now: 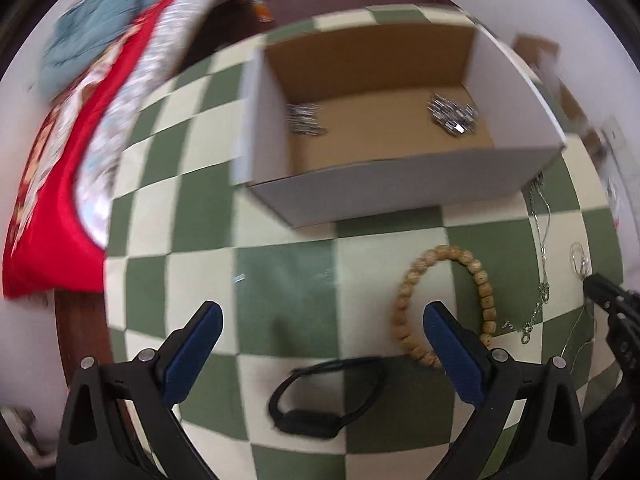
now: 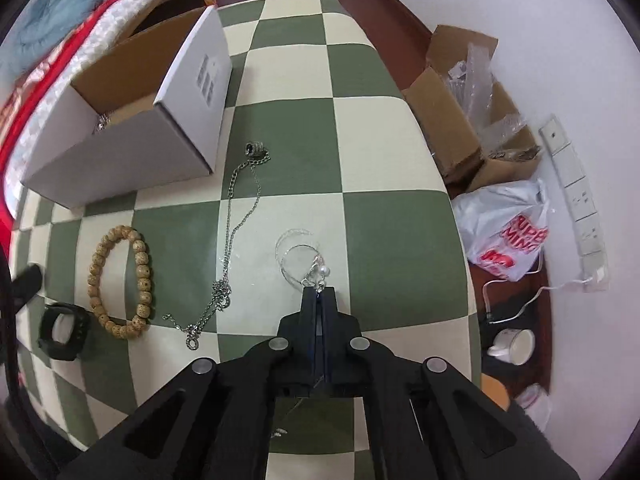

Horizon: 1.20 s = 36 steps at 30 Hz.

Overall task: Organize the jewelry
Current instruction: 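Grasp the pendant necklace with the right tool while the left tool grasps the wooden bead bracelet, then lift and carry the necklace and bracelet over the box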

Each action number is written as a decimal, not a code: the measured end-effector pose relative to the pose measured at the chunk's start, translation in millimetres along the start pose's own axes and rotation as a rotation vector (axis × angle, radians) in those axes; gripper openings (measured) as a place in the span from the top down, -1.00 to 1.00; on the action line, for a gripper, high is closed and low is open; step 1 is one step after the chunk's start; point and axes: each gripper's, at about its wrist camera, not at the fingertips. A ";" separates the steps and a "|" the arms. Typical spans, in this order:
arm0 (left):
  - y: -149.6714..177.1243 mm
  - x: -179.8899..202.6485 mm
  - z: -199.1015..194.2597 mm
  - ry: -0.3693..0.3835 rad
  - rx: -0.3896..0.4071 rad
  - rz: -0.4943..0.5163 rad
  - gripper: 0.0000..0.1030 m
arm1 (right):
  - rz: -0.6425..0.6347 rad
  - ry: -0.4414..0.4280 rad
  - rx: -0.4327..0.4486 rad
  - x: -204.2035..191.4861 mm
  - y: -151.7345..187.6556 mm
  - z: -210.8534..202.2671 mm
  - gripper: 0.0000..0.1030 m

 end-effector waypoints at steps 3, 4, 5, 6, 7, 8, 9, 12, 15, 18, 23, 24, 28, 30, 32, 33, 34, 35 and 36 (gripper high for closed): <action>-7.0 12.5 12.7 0.001 -0.025 0.046 -0.98 | 0.016 -0.016 -0.009 8.5 -0.6 0.3 0.97; -8.5 16.6 16.2 0.001 -0.031 0.062 -0.96 | 0.016 -0.018 -0.012 9.8 -1.0 0.3 0.97; -10.0 20.1 19.7 0.002 -0.036 0.074 -0.83 | 0.016 -0.020 -0.014 12.0 -1.6 0.5 0.97; -11.1 22.9 22.1 0.000 -0.040 0.076 -0.76 | 0.018 -0.022 -0.017 12.4 -2.3 0.9 0.97; -11.6 22.9 22.6 0.012 -0.039 0.068 -0.72 | 0.018 -0.022 -0.021 13.1 -3.2 1.2 0.97; -12.1 21.7 22.5 0.026 -0.032 0.052 -0.68 | 0.017 -0.023 -0.025 12.3 -3.9 1.0 0.97; -12.1 21.1 23.3 0.040 -0.033 0.041 -0.64 | 0.020 -0.026 -0.031 12.6 -4.9 0.9 0.97; -11.0 17.6 23.1 0.102 -0.024 0.003 -0.34 | 0.025 -0.032 -0.042 14.6 -6.7 1.3 0.97; -10.7 16.7 20.5 0.144 -0.010 -0.013 0.27 | 0.021 -0.028 -0.047 13.8 -8.3 1.5 0.97; -11.8 22.0 18.6 0.148 -0.012 -0.008 0.79 | 0.017 -0.023 -0.049 12.7 -9.2 1.9 0.97; -10.5 25.2 18.1 0.138 -0.003 -0.015 0.87 | 0.012 -0.016 -0.054 11.3 -10.7 2.4 0.97; -10.1 24.9 18.0 0.138 -0.001 -0.022 0.87 | 0.011 -0.014 -0.055 11.4 -11.2 2.9 0.97; -5.8 22.5 14.1 0.138 0.006 -0.049 0.88 | 0.003 -0.006 -0.058 10.0 -11.5 3.0 0.97; -2.2 12.5 9.2 0.144 0.011 -0.059 0.88 | 0.000 -0.003 -0.058 9.0 -11.1 2.6 0.97; 1.5 7.5 0.2 0.150 0.021 -0.072 0.88 | -0.003 -0.002 -0.057 8.6 -10.9 2.6 0.97; 3.2 4.5 -3.9 0.154 0.026 -0.076 0.88 | -0.002 -0.004 -0.058 8.6 -10.4 2.3 0.98; 5.9 2.1 -9.1 0.156 0.032 -0.081 0.88 | 0.005 -0.015 -0.061 9.0 -9.6 1.5 0.98; 7.6 0.2 -15.2 0.159 0.037 -0.088 0.88 | 0.008 -0.022 -0.062 7.9 -8.7 -0.5 0.98; 8.0 -0.8 -20.7 0.161 0.042 -0.094 0.88 | 0.008 -0.027 -0.059 6.9 -7.8 -3.6 0.98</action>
Point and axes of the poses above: each gripper's, at about its wrist camera, not at the fingertips, and z roughly the way its jaws point, x to its right, y to its underside, and after that the axes turned 4 degrees about z, right-handed
